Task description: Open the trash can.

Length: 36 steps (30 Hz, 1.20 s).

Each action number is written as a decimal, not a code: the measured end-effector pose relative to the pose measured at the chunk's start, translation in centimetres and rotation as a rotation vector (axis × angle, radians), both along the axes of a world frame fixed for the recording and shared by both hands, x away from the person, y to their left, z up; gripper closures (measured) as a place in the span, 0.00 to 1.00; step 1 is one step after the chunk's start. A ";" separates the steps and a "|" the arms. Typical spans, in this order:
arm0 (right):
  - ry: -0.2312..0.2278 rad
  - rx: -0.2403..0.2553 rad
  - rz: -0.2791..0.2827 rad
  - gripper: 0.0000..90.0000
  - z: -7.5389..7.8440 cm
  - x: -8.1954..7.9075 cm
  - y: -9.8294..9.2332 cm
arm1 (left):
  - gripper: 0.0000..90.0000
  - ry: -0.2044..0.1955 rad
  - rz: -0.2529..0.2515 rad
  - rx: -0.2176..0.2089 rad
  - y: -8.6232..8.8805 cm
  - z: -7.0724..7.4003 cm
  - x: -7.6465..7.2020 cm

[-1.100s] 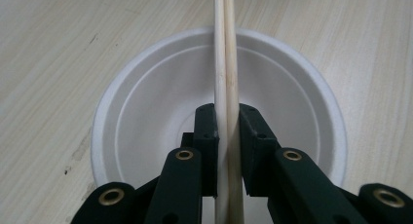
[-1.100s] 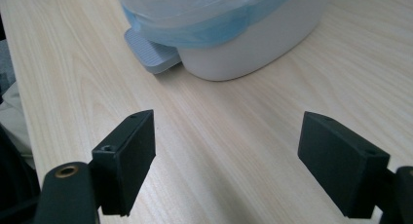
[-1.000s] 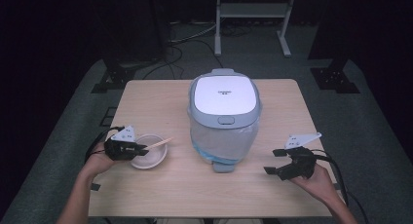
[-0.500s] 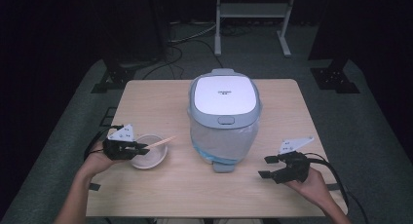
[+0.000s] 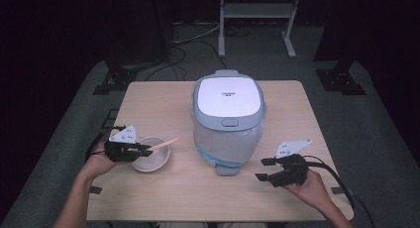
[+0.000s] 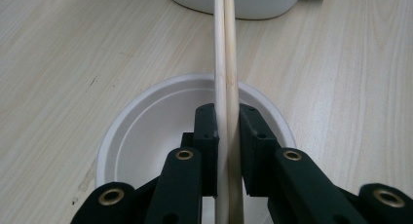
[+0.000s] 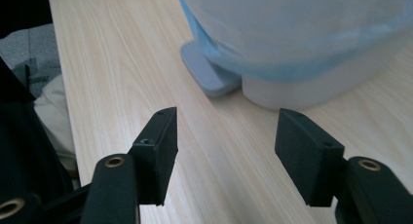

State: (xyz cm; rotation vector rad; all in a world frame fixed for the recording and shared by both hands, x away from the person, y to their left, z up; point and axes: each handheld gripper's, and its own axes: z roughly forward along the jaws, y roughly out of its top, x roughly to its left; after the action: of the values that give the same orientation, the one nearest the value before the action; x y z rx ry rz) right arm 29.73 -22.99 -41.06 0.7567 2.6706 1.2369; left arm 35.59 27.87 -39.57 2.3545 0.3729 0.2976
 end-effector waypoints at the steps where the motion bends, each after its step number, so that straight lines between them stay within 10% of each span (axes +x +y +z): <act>1: -0.005 -0.003 0.002 0.44 0.1 0.0 0.2 | 0.88 0.002 -0.001 0.000 0.0 0.1 0.0; 13: -0.044 0.002 0.082 0.46 2.2 0.6 3.9 | 0.88 -0.009 0.005 -0.020 0.5 0.7 -0.3; 36: -0.010 0.007 0.119 0.66 -0.3 1.8 6.4 | 0.88 0.002 0.000 -0.016 0.8 0.9 -0.8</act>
State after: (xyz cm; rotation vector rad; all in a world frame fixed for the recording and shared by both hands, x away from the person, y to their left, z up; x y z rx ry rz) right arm 31.51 -16.61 -41.41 0.5983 2.7404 1.2737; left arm 34.80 28.69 -38.68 2.3389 0.3752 0.2907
